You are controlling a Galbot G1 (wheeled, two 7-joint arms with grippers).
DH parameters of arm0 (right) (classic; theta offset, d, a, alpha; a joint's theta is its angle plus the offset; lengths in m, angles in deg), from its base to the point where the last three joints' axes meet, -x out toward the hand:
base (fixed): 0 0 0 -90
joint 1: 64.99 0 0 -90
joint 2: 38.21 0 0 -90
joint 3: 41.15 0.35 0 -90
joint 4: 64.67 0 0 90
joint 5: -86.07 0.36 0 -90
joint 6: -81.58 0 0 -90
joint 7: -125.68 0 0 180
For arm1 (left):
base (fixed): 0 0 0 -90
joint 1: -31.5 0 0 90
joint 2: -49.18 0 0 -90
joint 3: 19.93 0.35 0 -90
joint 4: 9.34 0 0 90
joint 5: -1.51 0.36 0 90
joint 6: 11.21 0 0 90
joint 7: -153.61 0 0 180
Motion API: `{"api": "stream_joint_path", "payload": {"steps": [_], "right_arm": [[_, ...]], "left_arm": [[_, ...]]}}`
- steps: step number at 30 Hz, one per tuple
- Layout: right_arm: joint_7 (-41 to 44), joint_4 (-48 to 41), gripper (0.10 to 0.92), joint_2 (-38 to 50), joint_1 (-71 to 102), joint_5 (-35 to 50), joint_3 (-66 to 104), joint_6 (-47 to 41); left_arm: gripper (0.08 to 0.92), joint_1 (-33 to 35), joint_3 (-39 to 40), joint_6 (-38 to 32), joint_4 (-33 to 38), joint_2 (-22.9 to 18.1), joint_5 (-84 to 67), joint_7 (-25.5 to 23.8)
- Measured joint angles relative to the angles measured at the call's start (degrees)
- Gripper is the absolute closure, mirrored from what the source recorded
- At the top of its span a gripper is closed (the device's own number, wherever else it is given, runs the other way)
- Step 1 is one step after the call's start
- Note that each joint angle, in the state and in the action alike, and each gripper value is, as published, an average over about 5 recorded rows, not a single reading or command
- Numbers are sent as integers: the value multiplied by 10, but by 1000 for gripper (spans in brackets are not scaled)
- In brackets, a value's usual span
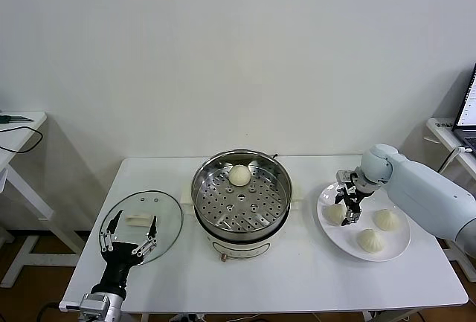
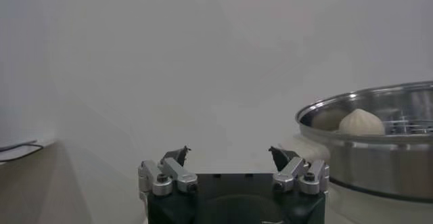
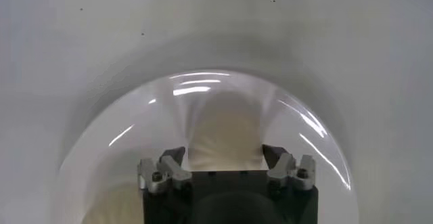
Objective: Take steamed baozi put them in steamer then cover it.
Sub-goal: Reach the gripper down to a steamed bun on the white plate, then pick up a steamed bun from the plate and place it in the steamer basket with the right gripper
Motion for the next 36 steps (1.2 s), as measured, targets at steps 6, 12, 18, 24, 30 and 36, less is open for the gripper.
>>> {"api": "stream_joint_path", "payload": {"steps": [6,12,18,24,30,36], "right_arm": [[0,1,317,1,1,-3,4,1],[2,8,321,7,1,-2,6,1],[6,23,341,22,-12,10,-3,-1],[12,56,341,51,-49,40,-31,-12],[17,116,337,93,-125,100,-90,-31],[15,191,330,120,-241,177,-183,-62]], "left_arm": [[177,0,1,-2,0,0,0,0],[177,1,1,-3,-1,0,0,0],[177,1,3,-3,1,0,0,0],[177,3,3,-3,6,2,0,0],[177,3,6,-3,12,3,0,1],[177,4,6,-1,18,6,0,1]]}}
